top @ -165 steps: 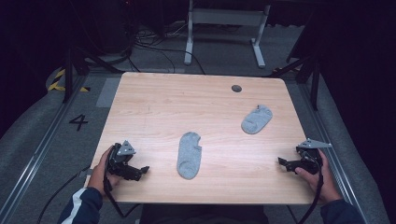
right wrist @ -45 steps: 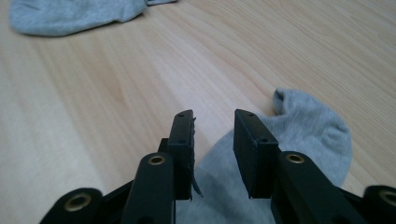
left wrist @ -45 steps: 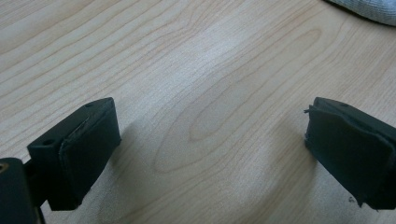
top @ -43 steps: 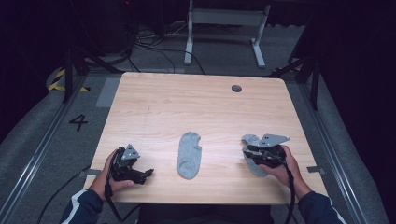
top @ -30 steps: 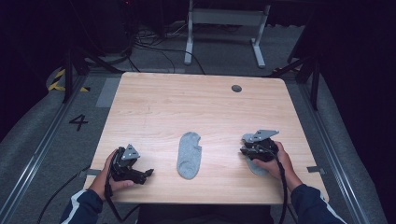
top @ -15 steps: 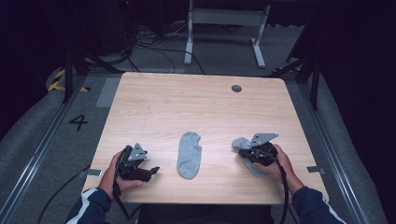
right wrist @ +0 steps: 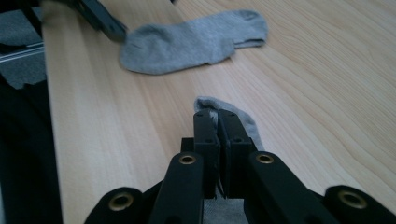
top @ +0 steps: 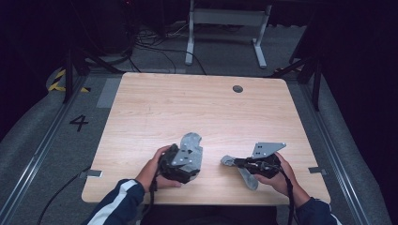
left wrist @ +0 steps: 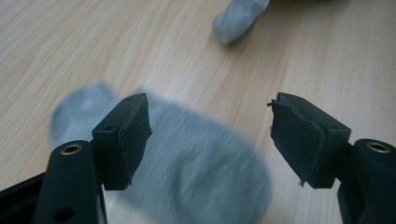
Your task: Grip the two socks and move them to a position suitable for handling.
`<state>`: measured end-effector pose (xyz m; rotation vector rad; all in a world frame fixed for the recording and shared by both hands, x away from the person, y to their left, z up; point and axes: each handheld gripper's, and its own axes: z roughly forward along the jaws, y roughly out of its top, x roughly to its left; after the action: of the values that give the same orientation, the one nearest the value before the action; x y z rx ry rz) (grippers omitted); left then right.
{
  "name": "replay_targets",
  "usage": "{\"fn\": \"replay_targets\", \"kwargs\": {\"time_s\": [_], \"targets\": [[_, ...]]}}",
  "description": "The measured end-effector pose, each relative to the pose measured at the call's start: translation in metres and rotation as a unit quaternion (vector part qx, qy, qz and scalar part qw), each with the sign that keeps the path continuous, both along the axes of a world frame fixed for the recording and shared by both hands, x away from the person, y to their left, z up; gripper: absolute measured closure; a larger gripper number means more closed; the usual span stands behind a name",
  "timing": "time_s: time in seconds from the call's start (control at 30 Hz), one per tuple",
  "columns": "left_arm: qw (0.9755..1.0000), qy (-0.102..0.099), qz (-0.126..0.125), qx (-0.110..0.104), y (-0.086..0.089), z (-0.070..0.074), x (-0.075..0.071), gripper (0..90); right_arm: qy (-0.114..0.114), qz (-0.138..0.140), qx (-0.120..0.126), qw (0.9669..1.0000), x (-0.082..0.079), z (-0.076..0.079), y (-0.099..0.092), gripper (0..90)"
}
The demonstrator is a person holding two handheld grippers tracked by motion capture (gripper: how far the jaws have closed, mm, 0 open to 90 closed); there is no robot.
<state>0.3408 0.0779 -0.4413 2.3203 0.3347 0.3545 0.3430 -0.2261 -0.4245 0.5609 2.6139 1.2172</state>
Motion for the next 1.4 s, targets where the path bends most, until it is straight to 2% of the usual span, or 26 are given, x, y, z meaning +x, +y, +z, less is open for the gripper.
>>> {"fn": "replay_targets", "kwargs": {"time_s": [0.1, 0.13, 0.17, 0.27, 0.37, 0.4, 0.43, 0.5, 0.53, 0.63, 0.7, 0.77, 0.87, 1.07, 1.17, 1.2, 1.33, 1.4], "targets": [[0.9996, 0.002, -0.029, 0.002, -0.026, -0.003, 0.0, 29.0, 0.0, 0.014, 0.013, 0.9998, -0.008, 0.005, 0.005, 87.7], [0.9988, 0.005, -0.047, 0.012, -0.042, -0.007, 0.0, 29.0, 0.003, 0.017, 0.019, 0.9997, -0.01, 0.006, 0.007, 87.7], [0.9988, 0.005, -0.047, 0.012, -0.042, -0.007, 0.0, 29.0, 0.003, 0.017, 0.019, 0.9997, -0.01, 0.006, 0.007, 87.7], [0.9979, 0.004, -0.06, 0.025, -0.058, -0.013, -0.001, 29.7, 0.0, 0.026, 0.027, 0.9993, -0.015, 0.01, 0.009, 87.7], [0.9976, 0.002, -0.065, 0.025, -0.065, -0.016, 0.0, 32.7, -0.001, 0.035, 0.033, 0.9988, -0.019, 0.014, 0.011, 87.7], [0.9976, 0.003, -0.065, 0.024, -0.066, -0.017, 0.0, 35.5, -0.001, 0.039, 0.038, 0.9985, -0.02, 0.015, 0.011, 87.7], [0.9969, 0.007, -0.076, 0.017, -0.068, -0.018, 0.001, 45.9, 0.003, 0.044, 0.047, 0.9979, -0.022, 0.016, 0.01, 87.7], [0.9967, 0.009, -0.078, 0.019, -0.068, -0.018, 0.001, 53.7, 0.005, 0.045, 0.052, 0.9976, -0.022, 0.017, 0.009, 87.7], [0.996, 0.014, -0.085, 0.025, -0.068, -0.019, 0.001, 53.7, 0.008, 0.047, 0.057, 0.9972, -0.021, 0.017, 0.008, 87.7], [0.9955, 0.016, -0.091, 0.018, -0.065, -0.018, 0.002, 70.8, 0.017, 0.044, 0.067, 0.9966, -0.019, 0.017, 0.005, 87.7], [0.9954, 0.018, -0.094, 0.013, -0.062, -0.017, 0.004, 73.2, 0.019, 0.039, 0.07, 0.9966, -0.018, 0.016, 0.002, 87.7], [0.9953, 0.025, -0.092, 0.011, -0.061, -0.017, 0.004, 78.8, 0.025, 0.033, 0.076, 0.9962, -0.014, 0.014, -0.001, 87.7], [0.9954, 0.024, -0.091, 0.013, -0.059, -0.016, 0.006, 81.7, 0.023, 0.015, 0.067, 0.9974, -0.008, 0.009, -0.006, 87.7], [0.9968, 0.03, -0.074, -0.003, -0.054, -0.013, 0.012, 82.6, 0.019, -0.014, 0.053, 0.9983, 0.003, 0.001, -0.014, 88.0], [0.997, 0.026, -0.073, -0.002, -0.055, -0.01, 0.018, 82.9, 0.018, -0.029, 0.045, 0.9984, 0.009, -0.003, -0.017, 88.8], [0.9972, 0.027, -0.069, -0.004, -0.055, -0.01, 0.019, 82.9, 0.012, -0.035, 0.038, 0.9986, 0.012, -0.005, -0.018, 89.5], [0.9984, 0.026, -0.05, -0.007, -0.059, -0.008, 0.029, 81.8, 0.011, -0.054, 0.027, 0.9981, 0.017, -0.01, -0.024, 90.0], [0.9989, 0.027, -0.038, 0.001, -0.062, -0.009, 0.036, 79.6, 0.01, -0.064, 0.014, 0.9978, 0.02, -0.014, -0.028, 90.0]]}}
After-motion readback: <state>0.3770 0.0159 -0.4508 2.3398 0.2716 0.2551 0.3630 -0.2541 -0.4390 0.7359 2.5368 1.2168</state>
